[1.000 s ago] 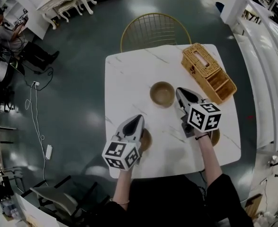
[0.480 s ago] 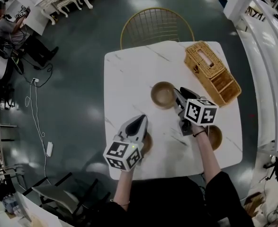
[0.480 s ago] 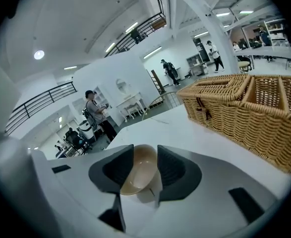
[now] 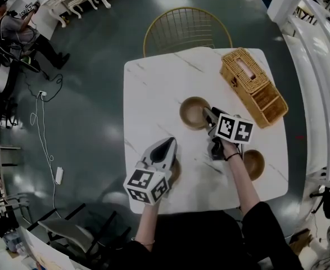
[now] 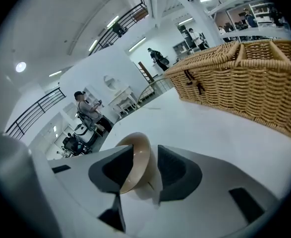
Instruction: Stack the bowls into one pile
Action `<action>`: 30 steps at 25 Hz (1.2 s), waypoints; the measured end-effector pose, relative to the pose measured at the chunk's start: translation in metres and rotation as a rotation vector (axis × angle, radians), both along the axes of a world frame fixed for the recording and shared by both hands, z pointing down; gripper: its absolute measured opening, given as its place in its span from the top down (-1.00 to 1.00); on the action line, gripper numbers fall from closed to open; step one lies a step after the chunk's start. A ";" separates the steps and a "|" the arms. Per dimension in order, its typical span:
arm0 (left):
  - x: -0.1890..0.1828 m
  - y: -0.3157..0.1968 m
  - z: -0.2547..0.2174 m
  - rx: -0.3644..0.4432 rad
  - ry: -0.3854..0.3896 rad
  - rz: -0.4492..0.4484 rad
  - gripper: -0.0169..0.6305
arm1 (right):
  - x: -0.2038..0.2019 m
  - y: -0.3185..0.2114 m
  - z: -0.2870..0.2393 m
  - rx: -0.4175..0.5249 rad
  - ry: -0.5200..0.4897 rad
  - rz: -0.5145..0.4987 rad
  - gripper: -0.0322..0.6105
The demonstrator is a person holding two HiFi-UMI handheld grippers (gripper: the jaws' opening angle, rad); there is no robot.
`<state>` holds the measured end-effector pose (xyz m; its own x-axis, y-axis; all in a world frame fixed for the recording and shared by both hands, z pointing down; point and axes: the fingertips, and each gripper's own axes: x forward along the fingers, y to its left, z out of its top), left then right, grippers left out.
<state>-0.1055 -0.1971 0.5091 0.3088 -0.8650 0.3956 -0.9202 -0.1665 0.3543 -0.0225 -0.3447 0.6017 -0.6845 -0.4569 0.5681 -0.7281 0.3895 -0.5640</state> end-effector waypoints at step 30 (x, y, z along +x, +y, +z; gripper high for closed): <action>-0.001 0.021 -0.021 0.046 -0.013 0.009 0.91 | 0.008 0.018 -0.039 -0.033 -0.061 0.027 0.80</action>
<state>-0.1068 -0.1762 0.4883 0.3115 -0.8795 0.3599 -0.9232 -0.1905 0.3337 -0.0141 -0.3263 0.5625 -0.7060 -0.4578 0.5404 -0.7019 0.3506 -0.6200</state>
